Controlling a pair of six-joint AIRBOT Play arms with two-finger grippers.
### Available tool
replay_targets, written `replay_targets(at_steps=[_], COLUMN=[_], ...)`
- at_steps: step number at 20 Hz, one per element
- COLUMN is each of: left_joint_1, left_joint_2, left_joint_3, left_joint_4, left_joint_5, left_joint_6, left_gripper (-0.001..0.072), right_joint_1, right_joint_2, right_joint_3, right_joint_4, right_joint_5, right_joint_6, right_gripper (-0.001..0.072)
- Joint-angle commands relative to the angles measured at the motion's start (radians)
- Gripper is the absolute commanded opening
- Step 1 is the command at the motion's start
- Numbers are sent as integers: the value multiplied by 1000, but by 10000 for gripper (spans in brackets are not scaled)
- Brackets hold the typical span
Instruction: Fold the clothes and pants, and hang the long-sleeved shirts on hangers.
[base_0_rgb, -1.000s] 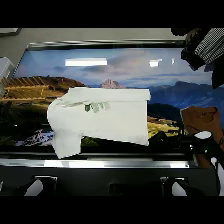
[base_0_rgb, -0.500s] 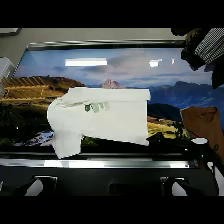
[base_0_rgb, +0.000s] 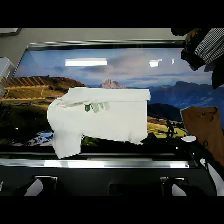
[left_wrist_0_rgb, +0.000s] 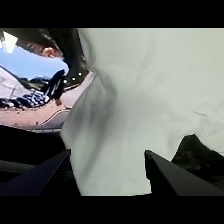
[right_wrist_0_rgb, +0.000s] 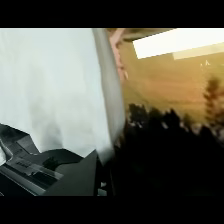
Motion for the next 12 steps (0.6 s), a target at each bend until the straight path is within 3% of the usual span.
replay_targets(at_steps=[1,3,8,12], left_joint_1=[75,95,48,-10], left_joint_2=[-31,-81,-215,-288], left_joint_3=[-27,-51,-68,-67], left_joint_4=[-7,-70,-109,-163], left_joint_5=[43,71,231,308], left_joint_6=[27,110,173,217], left_gripper=[533,533,532,530], right_joint_1=[15,15,15,15], right_joint_2=[60,122,235,251], right_joint_3=[6,18,60,81], right_joint_4=[13,10,-34,-37], right_joint_5=[39,70,97,131], right_joint_6=[48,90,223,243], right_gripper=[31,31,31,31])
